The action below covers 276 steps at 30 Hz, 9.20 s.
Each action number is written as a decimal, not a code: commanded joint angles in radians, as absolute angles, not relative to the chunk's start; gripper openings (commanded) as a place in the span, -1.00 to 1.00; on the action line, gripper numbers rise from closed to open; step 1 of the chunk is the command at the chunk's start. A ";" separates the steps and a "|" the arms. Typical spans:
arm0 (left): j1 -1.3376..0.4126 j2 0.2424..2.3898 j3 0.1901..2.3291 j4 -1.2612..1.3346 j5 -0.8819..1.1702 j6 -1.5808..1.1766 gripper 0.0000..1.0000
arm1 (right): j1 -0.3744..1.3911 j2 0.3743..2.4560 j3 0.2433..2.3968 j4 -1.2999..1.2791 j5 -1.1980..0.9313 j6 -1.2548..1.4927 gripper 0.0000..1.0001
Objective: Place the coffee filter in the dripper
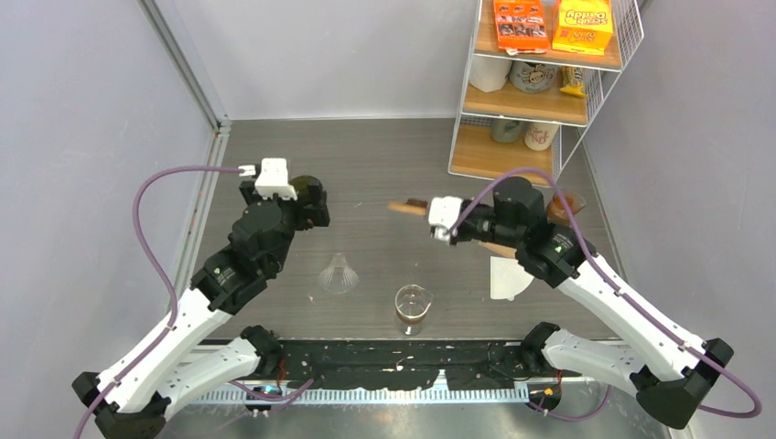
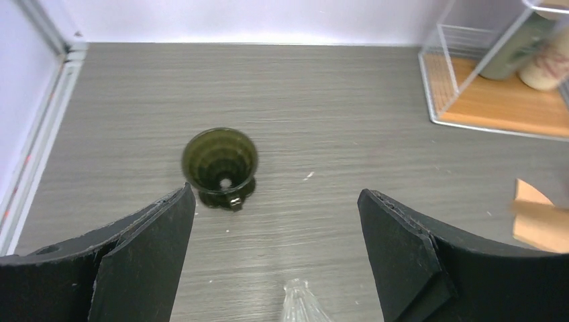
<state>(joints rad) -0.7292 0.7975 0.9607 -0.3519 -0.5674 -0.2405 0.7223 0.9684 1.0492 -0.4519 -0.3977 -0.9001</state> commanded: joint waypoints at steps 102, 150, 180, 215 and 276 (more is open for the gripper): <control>-0.640 0.839 0.747 -0.055 -0.574 -0.284 0.99 | -0.663 1.130 0.822 -0.230 -0.385 0.580 0.52; -0.640 0.608 0.550 -0.627 -0.236 -0.655 0.99 | -0.034 1.003 0.655 0.073 -0.532 0.357 0.91; -0.640 0.880 0.422 -0.250 -0.198 -0.505 0.07 | -0.034 0.940 0.642 0.064 -0.582 0.373 0.91; -0.640 1.035 0.898 -0.514 -0.012 -0.621 -1.00 | 0.326 0.909 0.761 -0.104 -0.407 0.141 0.91; -0.712 1.014 1.043 -0.405 -0.161 -0.487 0.99 | 0.346 1.174 1.129 -0.477 -0.148 0.304 -0.89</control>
